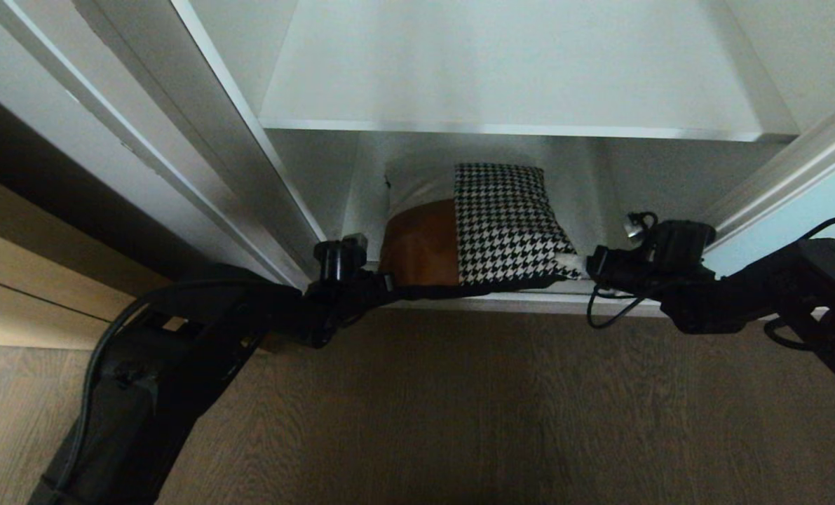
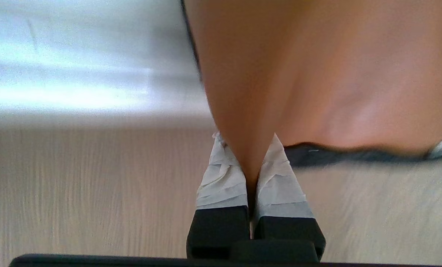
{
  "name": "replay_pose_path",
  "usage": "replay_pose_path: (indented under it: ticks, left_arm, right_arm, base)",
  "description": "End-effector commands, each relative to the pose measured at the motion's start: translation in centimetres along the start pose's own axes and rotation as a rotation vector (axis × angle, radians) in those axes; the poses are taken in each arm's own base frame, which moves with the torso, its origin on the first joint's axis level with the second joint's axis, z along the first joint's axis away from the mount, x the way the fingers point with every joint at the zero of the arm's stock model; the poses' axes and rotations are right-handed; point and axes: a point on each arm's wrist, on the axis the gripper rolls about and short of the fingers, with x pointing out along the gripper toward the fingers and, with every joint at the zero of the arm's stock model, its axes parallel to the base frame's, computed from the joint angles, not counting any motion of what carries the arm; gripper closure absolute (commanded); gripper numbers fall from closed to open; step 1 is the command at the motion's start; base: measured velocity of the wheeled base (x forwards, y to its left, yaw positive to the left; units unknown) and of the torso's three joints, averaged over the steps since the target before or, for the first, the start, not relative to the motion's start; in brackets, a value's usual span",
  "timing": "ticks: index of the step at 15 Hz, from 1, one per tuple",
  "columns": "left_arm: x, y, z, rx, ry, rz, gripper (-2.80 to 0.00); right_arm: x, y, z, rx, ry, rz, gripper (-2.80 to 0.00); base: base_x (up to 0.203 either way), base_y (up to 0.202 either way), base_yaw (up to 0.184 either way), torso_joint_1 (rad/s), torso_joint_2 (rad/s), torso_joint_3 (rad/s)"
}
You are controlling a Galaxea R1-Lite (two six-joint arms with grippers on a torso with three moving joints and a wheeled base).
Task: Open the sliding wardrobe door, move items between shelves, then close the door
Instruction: Place the pillow on the lower shelf
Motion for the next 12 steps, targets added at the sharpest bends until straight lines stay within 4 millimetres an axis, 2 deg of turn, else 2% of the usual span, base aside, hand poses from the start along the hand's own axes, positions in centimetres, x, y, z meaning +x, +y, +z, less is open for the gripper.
replay_pose_path:
  ticks: [1, 3, 5, 7, 9, 12]
  left_arm:
    - [0.0, 0.7, -1.4, -0.016, 0.139, 0.049, 0.0]
    - [-1.3, 0.8, -0.7, -0.03, 0.261, 0.095, 0.0]
    - [-1.3, 0.9, -0.5, -0.031, 0.278, 0.105, 0.0]
    - [-1.4, 0.8, 0.0, -0.023, 0.251, 0.13, 0.0]
    - [-1.0, 1.1, -0.7, -0.016, 0.223, 0.134, 0.0]
    - [-0.4, 1.7, -2.2, 0.024, 0.08, 0.104, 0.0]
  right_arm:
    - [0.9, -2.0, -1.6, 0.119, 0.098, -0.125, 0.0]
    - [1.1, -1.8, -1.2, 0.146, 0.124, -0.169, 0.0]
    - [1.1, -1.4, -0.7, 0.148, 0.127, -0.173, 0.0]
    - [1.3, -1.1, -1.5, 0.152, 0.151, -0.172, 0.0]
    - [1.3, -1.2, -1.9, 0.12, 0.16, -0.176, 0.0]
    - [1.3, -1.1, -1.8, 0.118, 0.16, -0.178, 0.0]
  base:
    - [0.0, 0.0, 0.0, 0.0, 0.0, 0.0]
    - [0.0, 0.0, 0.0, 0.0, 0.0, 0.0]
    - [0.0, 0.0, 0.0, 0.0, 0.0, 0.0]
    - [0.0, 0.0, 0.0, 0.0, 0.0, 0.0]
    - [0.0, 0.0, 0.0, 0.0, 0.0, 0.0]
    - [0.0, 0.0, 0.0, 0.0, 0.0, 0.0]
